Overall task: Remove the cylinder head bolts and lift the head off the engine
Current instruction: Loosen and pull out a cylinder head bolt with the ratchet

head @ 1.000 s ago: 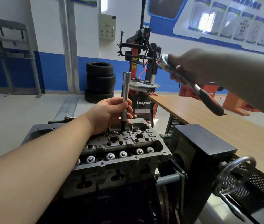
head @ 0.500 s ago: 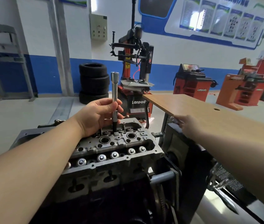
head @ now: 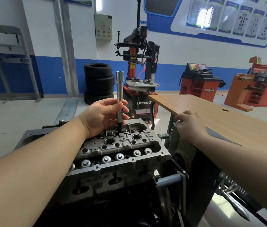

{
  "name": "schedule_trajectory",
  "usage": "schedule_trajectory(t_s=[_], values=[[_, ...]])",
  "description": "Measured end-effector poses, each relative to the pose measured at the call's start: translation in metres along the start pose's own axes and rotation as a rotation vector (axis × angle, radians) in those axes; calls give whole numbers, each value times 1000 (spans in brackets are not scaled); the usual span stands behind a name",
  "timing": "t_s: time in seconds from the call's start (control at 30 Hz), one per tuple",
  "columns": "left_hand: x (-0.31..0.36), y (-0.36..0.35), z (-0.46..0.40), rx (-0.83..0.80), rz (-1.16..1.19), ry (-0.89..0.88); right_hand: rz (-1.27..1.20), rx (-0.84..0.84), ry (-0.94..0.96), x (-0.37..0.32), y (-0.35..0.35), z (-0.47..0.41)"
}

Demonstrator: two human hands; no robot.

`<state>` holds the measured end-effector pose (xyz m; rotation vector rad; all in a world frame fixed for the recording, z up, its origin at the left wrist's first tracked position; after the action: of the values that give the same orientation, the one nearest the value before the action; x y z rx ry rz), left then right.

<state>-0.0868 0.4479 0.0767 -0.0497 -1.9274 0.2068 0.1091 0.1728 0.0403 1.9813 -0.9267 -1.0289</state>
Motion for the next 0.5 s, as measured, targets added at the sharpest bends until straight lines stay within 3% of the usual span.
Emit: schedule_trajectory(t_s=[0.17,0.27,0.5], values=[[-2,3,-1,11,22,3,-606,-46,139,-127,34,28],[-3,3,0,16,13,28,-832,-22,261,-192,68,42],[3,1,3,29,-37,3,-848,47,208,-238,83,49]])
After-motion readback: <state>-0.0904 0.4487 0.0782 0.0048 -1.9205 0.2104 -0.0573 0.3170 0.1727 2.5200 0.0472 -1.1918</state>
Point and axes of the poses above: each hand's wrist, its own z-axis away from the middle knuckle, its own y-axis out of the back of the hand, x = y × z, the point moved 6 cm from there along -z, towards the middle knuckle, and after that the axes turned 6 degrees about -y, right-handed, at the moved point
